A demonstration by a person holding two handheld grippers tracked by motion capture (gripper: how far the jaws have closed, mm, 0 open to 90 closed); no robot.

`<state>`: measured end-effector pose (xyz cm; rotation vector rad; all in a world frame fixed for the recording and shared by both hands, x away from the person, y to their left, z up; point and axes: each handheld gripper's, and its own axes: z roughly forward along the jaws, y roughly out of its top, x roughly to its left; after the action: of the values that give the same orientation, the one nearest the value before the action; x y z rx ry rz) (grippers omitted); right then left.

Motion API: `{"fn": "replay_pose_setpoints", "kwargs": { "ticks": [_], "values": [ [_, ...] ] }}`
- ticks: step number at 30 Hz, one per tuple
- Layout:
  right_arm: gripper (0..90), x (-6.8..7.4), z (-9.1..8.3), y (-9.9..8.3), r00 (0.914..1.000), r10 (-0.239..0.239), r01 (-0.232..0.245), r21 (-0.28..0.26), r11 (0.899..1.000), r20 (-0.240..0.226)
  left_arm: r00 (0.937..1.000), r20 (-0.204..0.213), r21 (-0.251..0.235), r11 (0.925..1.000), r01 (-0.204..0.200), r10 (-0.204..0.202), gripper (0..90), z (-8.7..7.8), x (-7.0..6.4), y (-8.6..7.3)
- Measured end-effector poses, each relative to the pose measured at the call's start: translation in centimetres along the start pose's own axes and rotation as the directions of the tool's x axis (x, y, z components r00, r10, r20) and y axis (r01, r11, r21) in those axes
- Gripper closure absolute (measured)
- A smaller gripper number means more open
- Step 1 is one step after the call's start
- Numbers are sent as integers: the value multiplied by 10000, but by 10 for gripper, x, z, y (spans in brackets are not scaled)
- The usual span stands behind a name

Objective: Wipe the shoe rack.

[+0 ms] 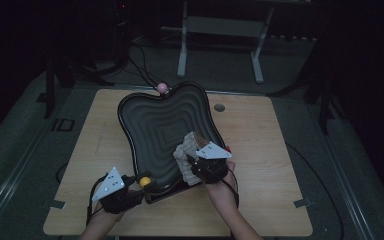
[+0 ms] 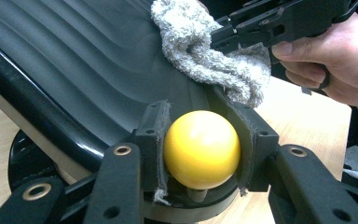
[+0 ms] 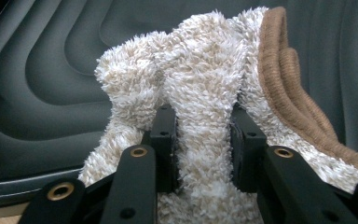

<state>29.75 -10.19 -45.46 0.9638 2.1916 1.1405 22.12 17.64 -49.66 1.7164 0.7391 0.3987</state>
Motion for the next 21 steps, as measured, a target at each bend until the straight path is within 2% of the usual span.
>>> {"fn": "replay_pose_setpoints", "kwargs": {
  "ticks": [12,16,21],
  "values": [
    [667,-1,-1,4,9999,-100,99,-64,9999,-78,10000,4,-9,10000,-17,17,594,0,0,0],
    [666,-1,0,17,9994,-152,148,-127,9998,-316,10000,33,-31,10000,-17,17,594,0,1,0],
    [667,-2,1,45,9989,-218,196,-545,9983,-414,10000,48,-48,10000,-24,24,594,0,1,0]
  ]
}}
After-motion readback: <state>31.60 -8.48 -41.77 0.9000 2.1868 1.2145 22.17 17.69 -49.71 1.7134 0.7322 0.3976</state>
